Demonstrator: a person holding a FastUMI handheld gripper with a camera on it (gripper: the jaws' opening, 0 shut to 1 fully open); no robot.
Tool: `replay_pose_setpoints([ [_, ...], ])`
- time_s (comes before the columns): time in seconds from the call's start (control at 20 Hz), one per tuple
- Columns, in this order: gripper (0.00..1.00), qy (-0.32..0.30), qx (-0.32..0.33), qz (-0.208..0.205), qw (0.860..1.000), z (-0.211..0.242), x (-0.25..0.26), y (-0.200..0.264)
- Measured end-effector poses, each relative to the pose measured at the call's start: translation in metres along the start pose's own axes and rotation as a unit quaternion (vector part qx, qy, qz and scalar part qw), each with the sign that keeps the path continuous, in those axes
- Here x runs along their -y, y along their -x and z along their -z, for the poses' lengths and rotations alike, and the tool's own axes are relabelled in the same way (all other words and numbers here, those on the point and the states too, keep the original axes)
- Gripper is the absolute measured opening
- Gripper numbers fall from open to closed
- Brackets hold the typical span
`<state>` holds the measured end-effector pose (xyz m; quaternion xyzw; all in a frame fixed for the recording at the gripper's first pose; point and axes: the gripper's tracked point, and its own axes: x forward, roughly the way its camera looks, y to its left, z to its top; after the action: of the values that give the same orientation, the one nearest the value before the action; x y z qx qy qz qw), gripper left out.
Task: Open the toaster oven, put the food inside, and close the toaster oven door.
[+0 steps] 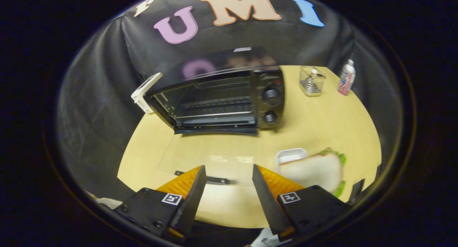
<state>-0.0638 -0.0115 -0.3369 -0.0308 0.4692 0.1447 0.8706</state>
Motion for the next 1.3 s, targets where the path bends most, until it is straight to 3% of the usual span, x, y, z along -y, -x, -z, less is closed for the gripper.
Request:
replay_pose_setpoints([
  [0.4,0.83,0.008,-0.065,0.068,0.996,0.000,0.146,0.034],
  [0.55,0.83,-0.005,-0.106,0.048,0.993,0.016,0.168,0.018],
  [0.8,0.83,-0.076,-0.146,-0.038,0.986,0.039,0.159,-0.010],
  [1.0,0.63,-0.107,-0.167,-0.082,0.977,0.044,0.141,-0.015],
  [1.2,0.43,-0.127,-0.147,-0.086,0.977,0.036,0.128,-0.003],
  [1.3,0.43,-0.141,-0.127,-0.077,0.979,0.029,0.119,0.007],
])
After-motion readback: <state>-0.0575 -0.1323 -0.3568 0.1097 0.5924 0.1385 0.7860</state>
